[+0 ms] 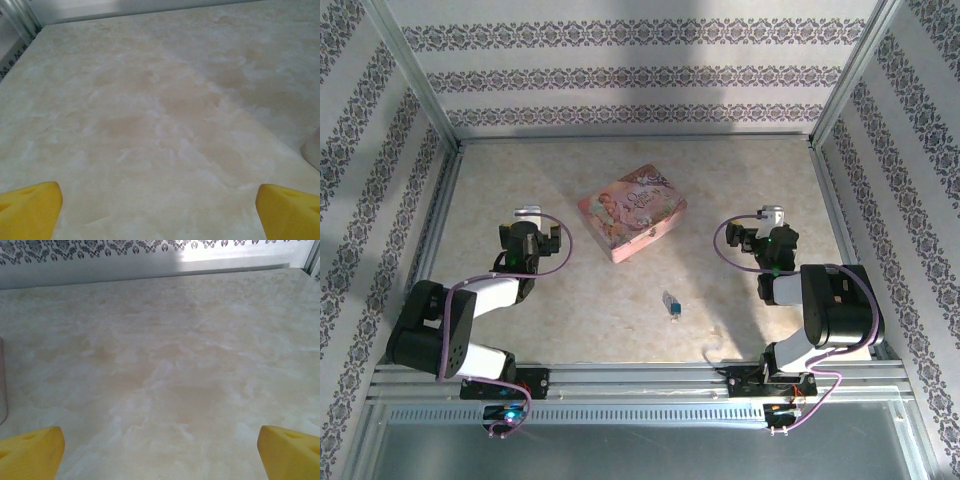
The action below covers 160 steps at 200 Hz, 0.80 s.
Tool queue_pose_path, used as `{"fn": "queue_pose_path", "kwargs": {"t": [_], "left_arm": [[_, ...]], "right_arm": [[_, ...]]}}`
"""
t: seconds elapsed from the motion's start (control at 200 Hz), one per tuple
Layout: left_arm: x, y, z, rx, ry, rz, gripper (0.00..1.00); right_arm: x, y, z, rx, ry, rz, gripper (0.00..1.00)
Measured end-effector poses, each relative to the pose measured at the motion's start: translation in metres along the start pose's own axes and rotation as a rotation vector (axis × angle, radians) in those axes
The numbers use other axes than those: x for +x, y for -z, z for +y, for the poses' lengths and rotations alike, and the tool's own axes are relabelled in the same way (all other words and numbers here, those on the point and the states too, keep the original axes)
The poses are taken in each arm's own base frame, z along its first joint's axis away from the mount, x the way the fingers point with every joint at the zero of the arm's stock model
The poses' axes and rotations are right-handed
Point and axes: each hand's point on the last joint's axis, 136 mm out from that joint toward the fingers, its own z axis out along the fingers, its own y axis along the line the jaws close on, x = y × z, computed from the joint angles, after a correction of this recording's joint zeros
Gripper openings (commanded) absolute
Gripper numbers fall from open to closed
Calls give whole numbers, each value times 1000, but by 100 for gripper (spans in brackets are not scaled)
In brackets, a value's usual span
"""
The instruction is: Unlock the padlock with the key
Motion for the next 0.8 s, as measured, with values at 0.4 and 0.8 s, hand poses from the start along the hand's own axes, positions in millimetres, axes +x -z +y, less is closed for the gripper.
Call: {"fn": "queue_pose_path", "kwargs": {"t": [0.4,0.8], "left_arm": [[11,-6,3,7,-65,-80,99],[19,-11,17,9,-7,-134,99]], "right_arm": [[-9,-4,-1,14,7,-14,98],[-8,-5,1,16,10,-9,98]]}}
